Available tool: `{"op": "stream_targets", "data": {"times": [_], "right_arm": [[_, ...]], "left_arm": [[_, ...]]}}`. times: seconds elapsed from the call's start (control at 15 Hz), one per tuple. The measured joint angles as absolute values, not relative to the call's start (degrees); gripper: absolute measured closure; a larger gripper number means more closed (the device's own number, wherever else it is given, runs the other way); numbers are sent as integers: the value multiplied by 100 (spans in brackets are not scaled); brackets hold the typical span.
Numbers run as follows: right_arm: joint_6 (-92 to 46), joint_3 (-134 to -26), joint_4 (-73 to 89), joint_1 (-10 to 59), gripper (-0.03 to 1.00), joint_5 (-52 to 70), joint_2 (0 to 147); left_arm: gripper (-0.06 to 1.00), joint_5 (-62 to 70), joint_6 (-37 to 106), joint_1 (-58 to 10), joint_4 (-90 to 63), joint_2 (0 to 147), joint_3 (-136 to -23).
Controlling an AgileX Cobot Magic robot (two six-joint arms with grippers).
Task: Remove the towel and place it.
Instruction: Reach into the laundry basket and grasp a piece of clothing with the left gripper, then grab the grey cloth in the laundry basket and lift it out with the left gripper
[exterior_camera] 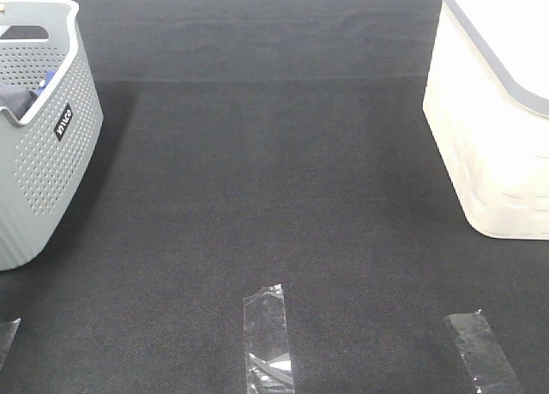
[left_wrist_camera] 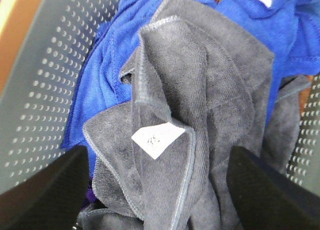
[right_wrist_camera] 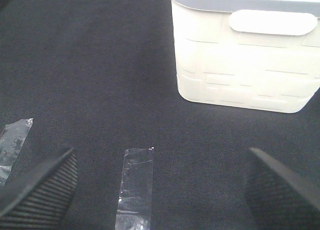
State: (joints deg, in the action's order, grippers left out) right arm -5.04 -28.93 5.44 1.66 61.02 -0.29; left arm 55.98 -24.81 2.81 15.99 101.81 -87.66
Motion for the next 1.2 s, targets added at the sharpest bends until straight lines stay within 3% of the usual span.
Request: {"op": "stream_targets", "data": {"times": [0.47, 0.87, 1.2], "right_arm": [[-504, -2893, 544, 166, 14, 6102, -29], [-504, -2893, 544, 166, 14, 6102, -29], [-504, -2888, 544, 166, 14, 6102, -29]], "left_arm": [[22, 5936, -2641, 298, 1799, 10949, -9425], [22, 5495, -2590, 796, 1054, 11259, -9505], [31, 5094, -2510, 796, 796, 11367, -9517]]}}
